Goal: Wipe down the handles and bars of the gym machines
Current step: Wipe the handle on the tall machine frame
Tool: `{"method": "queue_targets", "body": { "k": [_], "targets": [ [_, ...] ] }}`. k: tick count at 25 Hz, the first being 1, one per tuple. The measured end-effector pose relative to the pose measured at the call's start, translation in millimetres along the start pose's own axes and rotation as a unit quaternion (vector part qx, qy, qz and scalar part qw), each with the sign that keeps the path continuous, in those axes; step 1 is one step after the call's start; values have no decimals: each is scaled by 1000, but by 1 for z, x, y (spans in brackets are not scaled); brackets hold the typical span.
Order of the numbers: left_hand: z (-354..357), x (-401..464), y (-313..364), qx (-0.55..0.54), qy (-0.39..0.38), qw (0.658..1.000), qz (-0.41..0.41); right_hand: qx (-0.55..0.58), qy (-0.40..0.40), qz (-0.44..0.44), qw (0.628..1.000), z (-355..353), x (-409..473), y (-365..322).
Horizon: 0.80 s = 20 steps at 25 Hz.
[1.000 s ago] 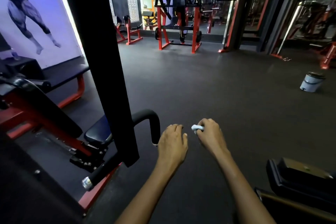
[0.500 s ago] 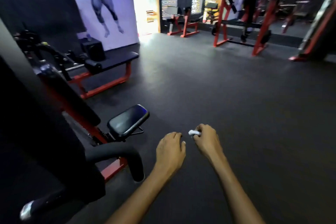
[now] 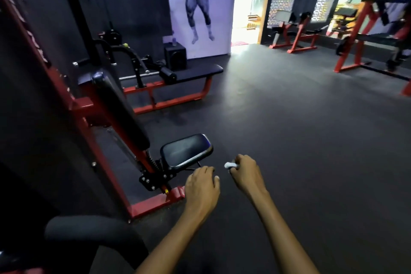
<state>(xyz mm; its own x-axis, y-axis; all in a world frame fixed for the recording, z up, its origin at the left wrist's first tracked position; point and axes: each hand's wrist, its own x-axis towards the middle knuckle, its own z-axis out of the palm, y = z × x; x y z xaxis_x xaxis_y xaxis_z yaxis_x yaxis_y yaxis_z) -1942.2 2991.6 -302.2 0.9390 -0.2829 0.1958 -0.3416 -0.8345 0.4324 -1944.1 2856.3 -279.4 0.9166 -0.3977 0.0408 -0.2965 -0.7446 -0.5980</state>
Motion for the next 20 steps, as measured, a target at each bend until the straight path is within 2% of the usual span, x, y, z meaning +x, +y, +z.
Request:
{"method": "queue_targets", "body": {
  "k": [5, 9, 12, 16, 20],
  "targets": [
    [7, 60, -7, 10, 59, 996, -61, -55, -35, -90, 994, -1, 57, -14],
    [4, 76, -18, 24, 93, 990, -103, -42, -72, -139, 987, 11, 96, -29],
    [3, 68, -29, 57, 137, 978, -148, -18, -144, -171, 975, 37, 119, -47],
    [2, 46, -45, 105, 199, 938, -262, 8, -242, -256, 936, 71, 125, -88],
    [3, 5, -31, 125, 254, 889, -360, 62, -347, -348, 869, 87, 93, -116]
  ]
}}
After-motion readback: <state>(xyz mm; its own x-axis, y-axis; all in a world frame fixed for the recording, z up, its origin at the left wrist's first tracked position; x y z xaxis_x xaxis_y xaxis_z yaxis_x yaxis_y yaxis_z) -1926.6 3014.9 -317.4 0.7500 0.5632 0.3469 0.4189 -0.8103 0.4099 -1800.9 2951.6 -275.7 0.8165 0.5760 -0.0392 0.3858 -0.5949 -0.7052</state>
